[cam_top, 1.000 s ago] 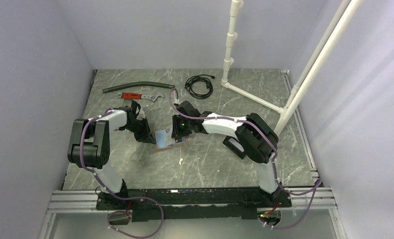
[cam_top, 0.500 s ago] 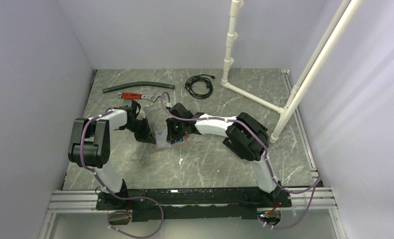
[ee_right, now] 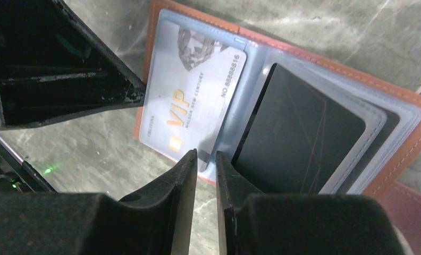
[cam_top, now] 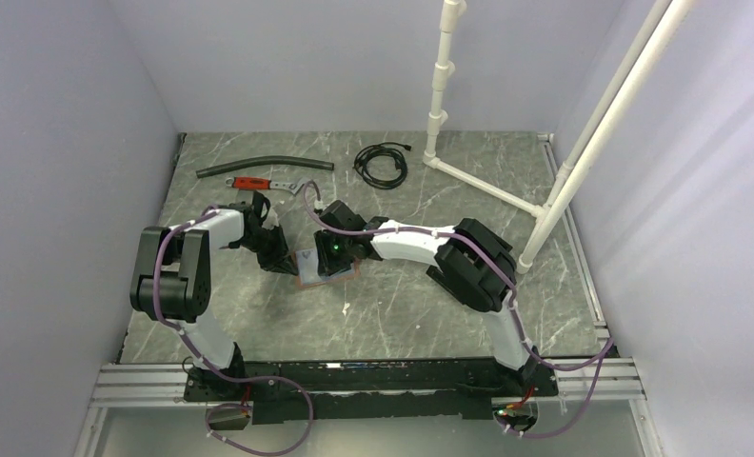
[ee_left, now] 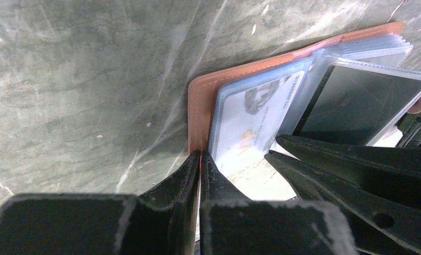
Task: Put the credit cards into the card holder
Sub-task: Insert the credit card into the card holder, then turn over the card slot in the card holder.
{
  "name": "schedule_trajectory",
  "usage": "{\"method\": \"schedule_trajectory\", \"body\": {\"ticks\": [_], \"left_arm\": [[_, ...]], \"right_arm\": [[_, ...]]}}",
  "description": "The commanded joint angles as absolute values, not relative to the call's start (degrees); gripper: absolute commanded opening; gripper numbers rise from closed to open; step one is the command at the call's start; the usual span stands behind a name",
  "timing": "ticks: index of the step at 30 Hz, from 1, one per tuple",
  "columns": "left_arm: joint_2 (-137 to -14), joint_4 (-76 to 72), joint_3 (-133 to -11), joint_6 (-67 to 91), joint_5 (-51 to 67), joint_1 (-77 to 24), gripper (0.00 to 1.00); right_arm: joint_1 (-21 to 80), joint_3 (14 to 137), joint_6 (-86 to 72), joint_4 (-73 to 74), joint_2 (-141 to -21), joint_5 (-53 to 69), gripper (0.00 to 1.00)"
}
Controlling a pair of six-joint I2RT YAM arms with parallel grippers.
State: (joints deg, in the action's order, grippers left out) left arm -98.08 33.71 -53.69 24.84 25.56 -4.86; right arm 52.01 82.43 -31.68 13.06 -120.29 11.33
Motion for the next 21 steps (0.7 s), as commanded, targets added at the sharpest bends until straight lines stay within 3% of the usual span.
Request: {"method": "schedule_trajectory", "body": {"ticks": [1, 8, 12, 21], "left_arm": [[-95.41, 34.32, -53.35, 23.74, 24.05, -5.71, 0.11], [-93.01, 35.49, -54.07, 24.4, 23.62, -5.64, 0.14], [-92.05, 35.09, -54.84, 25.17, 25.02, -5.63, 0.16], [-93.0, 30.21, -53.62, 28.15, 29.21, -5.62, 0.26]], "right_arm": [[52.21, 82.89, -29.72, 17.65, -117.87, 8.08, 0.21], [52.13, 83.9, -29.53, 16.44, -119.63, 7.55, 0.13], [52.12, 84.62, -29.63, 16.91, -121.19, 6.2, 0.01], [51.95, 82.3, -30.63, 16.05, -122.24, 5.16, 0.0]]}}
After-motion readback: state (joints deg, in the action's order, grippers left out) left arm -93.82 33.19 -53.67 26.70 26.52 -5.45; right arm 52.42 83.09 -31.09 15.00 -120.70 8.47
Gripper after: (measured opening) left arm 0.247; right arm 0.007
